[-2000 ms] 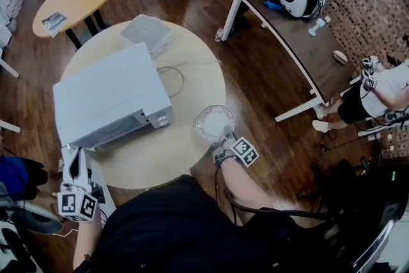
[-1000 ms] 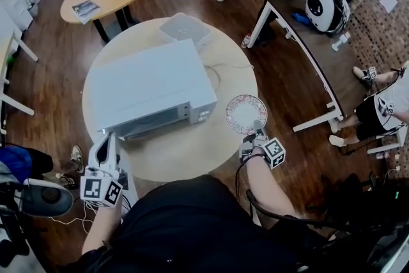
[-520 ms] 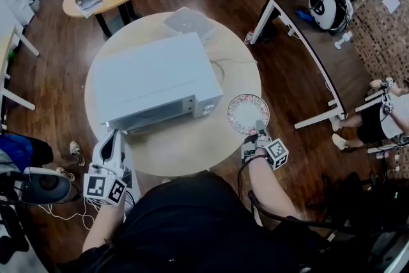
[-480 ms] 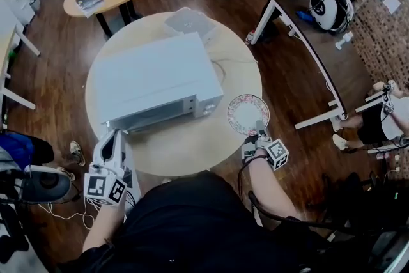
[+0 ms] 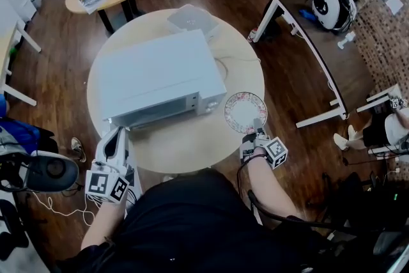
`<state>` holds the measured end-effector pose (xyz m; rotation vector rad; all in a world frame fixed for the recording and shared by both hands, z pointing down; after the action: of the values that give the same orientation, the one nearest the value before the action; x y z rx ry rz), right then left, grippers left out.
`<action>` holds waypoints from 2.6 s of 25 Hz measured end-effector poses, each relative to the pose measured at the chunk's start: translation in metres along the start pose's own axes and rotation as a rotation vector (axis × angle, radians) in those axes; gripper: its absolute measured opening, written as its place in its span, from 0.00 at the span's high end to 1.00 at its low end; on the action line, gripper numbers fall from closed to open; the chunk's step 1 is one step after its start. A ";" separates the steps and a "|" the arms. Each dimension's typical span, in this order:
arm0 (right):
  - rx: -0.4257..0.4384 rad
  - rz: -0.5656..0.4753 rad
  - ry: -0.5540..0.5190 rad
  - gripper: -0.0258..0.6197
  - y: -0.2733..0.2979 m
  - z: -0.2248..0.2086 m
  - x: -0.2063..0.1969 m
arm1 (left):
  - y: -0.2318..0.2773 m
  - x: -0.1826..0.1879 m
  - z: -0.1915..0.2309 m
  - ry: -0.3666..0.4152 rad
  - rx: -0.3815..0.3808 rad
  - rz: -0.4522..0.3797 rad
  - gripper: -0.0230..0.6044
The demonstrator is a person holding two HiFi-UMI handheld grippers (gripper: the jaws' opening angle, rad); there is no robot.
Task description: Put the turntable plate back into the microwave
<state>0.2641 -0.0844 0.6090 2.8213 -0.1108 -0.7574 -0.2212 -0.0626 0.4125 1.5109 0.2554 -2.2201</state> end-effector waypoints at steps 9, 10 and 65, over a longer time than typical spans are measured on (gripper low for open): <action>0.010 0.011 0.001 0.91 -0.002 0.005 -0.011 | -0.007 0.003 0.005 0.007 0.002 0.006 0.96; 0.010 0.011 0.002 0.91 -0.002 0.005 -0.012 | -0.008 0.003 0.006 0.006 0.002 0.006 0.96; 0.058 0.192 0.017 0.91 -0.020 0.029 -0.097 | -0.038 0.010 0.012 -0.004 0.023 -0.046 0.96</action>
<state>0.1661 -0.0583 0.6270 2.8174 -0.4007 -0.6974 -0.2513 -0.0357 0.4045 1.5269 0.2672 -2.2685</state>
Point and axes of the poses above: the fingertips, and each gripper's own axes: y forward along the fingers, z to its left, x out of its top, the point moved 2 cm from there along -y, backward along the fingers, and after that the axes turned 14 degrees about -y, right-handed, at the moved point
